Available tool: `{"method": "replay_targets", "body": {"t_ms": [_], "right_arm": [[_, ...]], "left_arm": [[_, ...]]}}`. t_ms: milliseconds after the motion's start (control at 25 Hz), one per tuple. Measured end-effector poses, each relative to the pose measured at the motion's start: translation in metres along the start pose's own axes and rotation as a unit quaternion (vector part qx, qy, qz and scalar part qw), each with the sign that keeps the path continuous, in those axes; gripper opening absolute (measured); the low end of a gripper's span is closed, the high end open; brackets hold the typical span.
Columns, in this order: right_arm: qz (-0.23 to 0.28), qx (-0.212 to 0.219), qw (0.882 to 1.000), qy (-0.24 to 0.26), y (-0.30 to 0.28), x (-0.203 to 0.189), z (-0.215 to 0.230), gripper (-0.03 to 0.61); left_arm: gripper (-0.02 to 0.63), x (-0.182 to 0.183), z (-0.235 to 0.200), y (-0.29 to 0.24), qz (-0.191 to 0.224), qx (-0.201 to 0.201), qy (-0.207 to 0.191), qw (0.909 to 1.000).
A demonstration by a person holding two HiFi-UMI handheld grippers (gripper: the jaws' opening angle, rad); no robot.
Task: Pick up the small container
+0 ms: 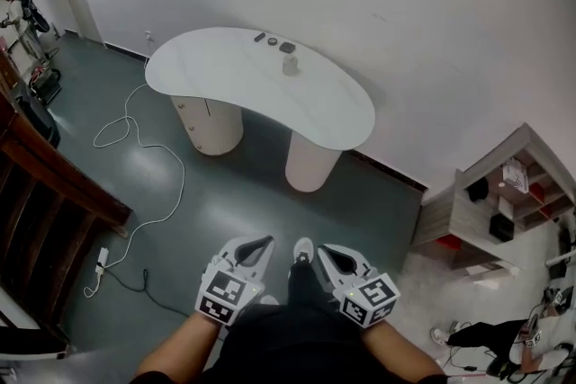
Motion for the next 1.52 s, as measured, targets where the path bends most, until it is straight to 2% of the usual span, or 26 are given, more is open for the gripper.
{"method": "replay_targets", "body": {"t_ms": [400,760,960,1320,1520], "right_arm": [[0.009,0.037,0.999,-0.006,-0.058,0.035,0.044,-0.003],[0.026,0.039,0.999,-0.006,-0.115,0.100,0.125,-0.003],[0.022,0.051,0.998,-0.006,-0.145,0.129,0.166,-0.003],[0.019,0.082,0.996,-0.002,-0.194,0.172,0.230,-0.003],[0.010,0.085,0.996,-0.011,-0.214,0.182,0.259,-0.003]], "left_arm": [[0.015,0.010,-0.050,-0.053,-0.018,0.014,0.003,0.9997],[0.015,0.056,-0.116,-0.134,-0.013,0.027,-0.013,0.9995],[0.015,0.071,-0.143,-0.171,-0.022,0.036,-0.007,0.9991],[0.015,0.094,-0.185,-0.233,-0.037,0.059,-0.007,0.9976],[0.015,0.103,-0.204,-0.262,-0.039,0.067,-0.007,0.9969]]}}
Point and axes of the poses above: the fingertips, and each gripper's own axes: y backward along the fingers, z to its right, x out of its top, the point moved 9 cm from there along y, backward along the fingers, and after that the axes turned 9 degrees about -y, right-handed, at the moved point
